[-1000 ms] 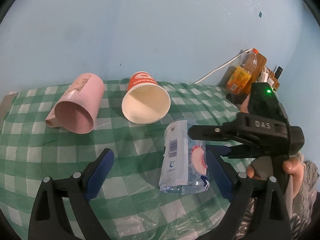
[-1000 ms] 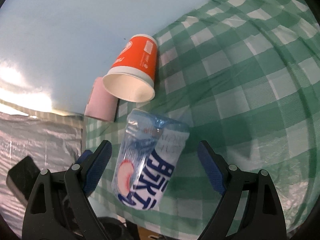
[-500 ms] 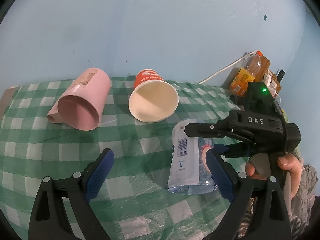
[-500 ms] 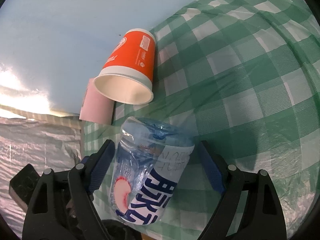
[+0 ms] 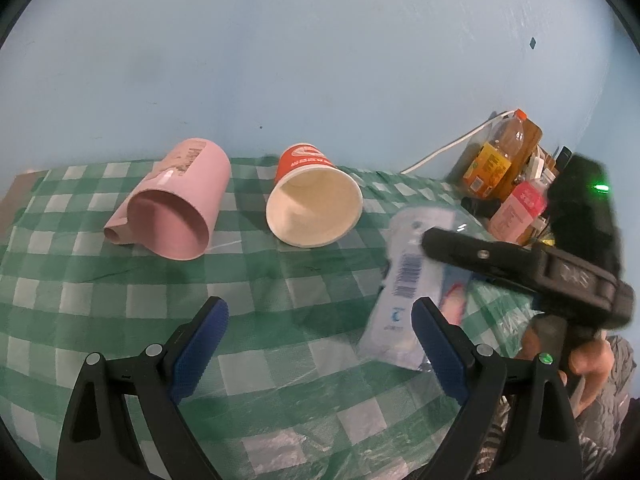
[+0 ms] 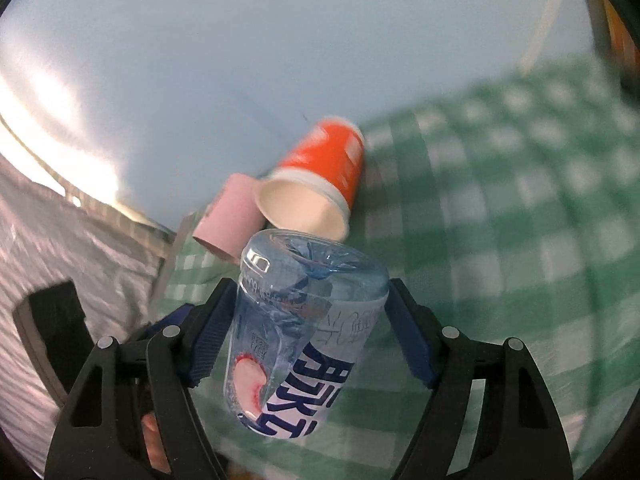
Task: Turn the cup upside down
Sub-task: 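Close the right tool on the bottle while the left tool opens and releases it, then rotate the bottle upright with the right tool and lower it onto the table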
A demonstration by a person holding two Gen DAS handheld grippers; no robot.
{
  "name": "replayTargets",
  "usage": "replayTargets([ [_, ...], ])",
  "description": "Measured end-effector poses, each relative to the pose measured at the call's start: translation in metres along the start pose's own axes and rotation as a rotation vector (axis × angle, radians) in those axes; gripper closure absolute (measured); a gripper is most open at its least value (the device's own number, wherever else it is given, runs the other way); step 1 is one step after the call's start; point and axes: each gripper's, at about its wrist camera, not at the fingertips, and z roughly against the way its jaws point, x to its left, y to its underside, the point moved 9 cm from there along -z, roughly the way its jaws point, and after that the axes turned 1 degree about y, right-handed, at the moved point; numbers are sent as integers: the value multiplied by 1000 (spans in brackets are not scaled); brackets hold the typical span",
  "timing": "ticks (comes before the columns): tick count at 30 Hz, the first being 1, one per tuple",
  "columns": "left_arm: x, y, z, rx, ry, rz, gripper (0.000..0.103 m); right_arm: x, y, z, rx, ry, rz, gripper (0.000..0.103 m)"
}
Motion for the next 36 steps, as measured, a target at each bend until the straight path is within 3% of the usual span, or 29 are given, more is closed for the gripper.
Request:
replayTargets([
  [8, 10, 0, 10, -34, -28, 21, 9, 36, -6, 39, -343, 312, 411, 27],
  [13, 20, -1, 13, -50, -45, 38, 9, 46, -5, 28, -439, 412, 547, 27],
  [21, 29, 1, 11, -43, -54, 59, 9, 46, -10, 6, -416, 475, 572, 27],
  [36, 27, 3, 8, -32, -61, 51, 9, 45, 8, -5, -337, 448, 595, 27],
])
